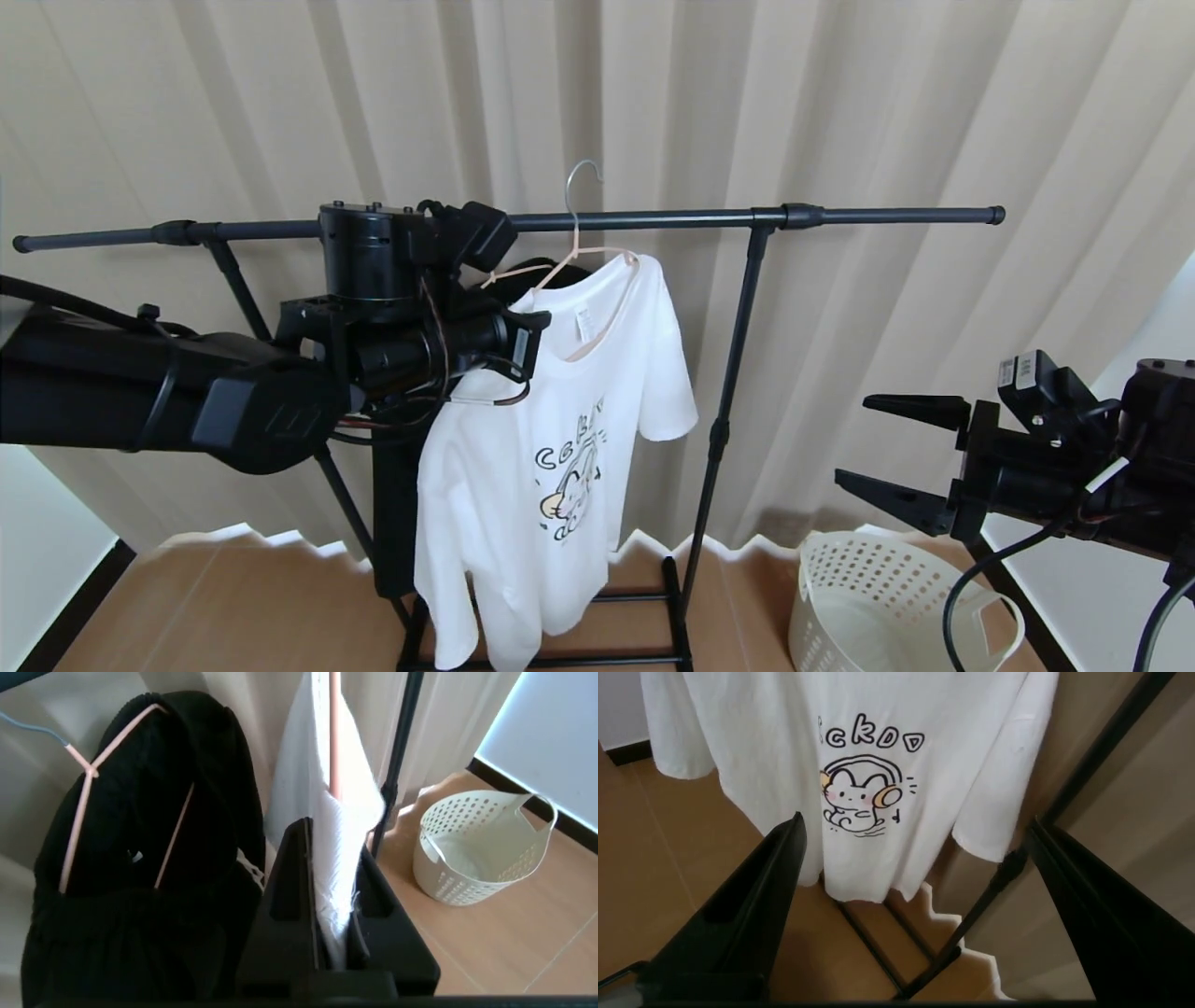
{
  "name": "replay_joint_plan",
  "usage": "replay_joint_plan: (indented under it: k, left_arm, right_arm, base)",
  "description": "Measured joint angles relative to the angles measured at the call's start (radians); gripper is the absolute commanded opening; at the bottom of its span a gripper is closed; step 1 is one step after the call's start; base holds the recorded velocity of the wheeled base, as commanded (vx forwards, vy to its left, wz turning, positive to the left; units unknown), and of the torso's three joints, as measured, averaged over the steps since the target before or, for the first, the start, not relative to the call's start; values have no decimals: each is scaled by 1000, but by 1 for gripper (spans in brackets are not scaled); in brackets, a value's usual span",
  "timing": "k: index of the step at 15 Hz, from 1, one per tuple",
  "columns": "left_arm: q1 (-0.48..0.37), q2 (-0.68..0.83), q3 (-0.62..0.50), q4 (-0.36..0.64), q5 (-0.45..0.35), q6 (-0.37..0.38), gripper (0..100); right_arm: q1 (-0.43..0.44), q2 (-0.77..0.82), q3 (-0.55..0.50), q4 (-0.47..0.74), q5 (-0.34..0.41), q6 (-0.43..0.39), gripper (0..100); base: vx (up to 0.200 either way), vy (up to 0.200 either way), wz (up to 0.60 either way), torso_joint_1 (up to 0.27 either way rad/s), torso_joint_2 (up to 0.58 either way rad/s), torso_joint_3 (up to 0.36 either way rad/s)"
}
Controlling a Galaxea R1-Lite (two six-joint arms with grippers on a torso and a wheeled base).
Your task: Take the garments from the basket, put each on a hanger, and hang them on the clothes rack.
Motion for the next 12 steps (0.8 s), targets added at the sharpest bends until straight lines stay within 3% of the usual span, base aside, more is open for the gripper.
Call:
replay_joint_plan:
  k: [6,9,12]
  left_arm:
    - [-3,101,-117,0,10,-85,0]
    - [-3,173,-206,2,74,-116,0]
    - [-6,248,-303,3,106,-206,0]
  right_arm:
    - [0,-2,1,0,0,0,100]
    - [0,-2,0,0,0,0,100]
    - [0,-2,0,0,0,0,100]
  base:
    - [0,0,0,0,0,0]
    - [0,0,0,0,0,0]
    - [0,0,0,0,0,0]
